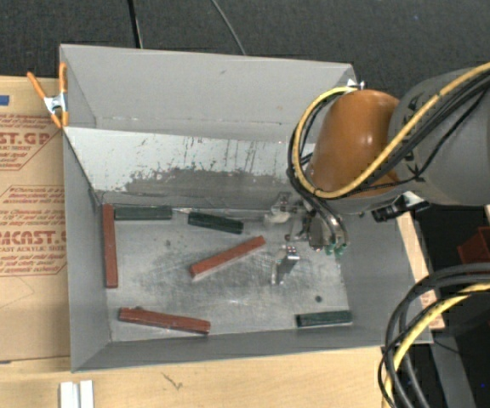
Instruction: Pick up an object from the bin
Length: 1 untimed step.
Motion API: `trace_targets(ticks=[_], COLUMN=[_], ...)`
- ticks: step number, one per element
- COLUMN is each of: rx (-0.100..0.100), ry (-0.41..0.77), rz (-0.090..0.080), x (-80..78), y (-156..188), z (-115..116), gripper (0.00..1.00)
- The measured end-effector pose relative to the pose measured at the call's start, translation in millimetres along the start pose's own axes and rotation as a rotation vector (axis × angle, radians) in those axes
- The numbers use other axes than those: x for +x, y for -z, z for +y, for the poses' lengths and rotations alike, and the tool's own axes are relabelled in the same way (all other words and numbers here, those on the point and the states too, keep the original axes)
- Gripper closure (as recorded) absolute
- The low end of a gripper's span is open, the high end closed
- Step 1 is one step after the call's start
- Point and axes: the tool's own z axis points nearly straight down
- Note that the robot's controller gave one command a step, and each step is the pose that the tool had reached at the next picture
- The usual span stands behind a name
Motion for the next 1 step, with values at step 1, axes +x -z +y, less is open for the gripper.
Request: trace_targets(ticks=[1], rx=[0.000], ry=[0.000], rz=[0.000], x=[0.0], y=[0.0], z=[0.0], gripper=[0.00])
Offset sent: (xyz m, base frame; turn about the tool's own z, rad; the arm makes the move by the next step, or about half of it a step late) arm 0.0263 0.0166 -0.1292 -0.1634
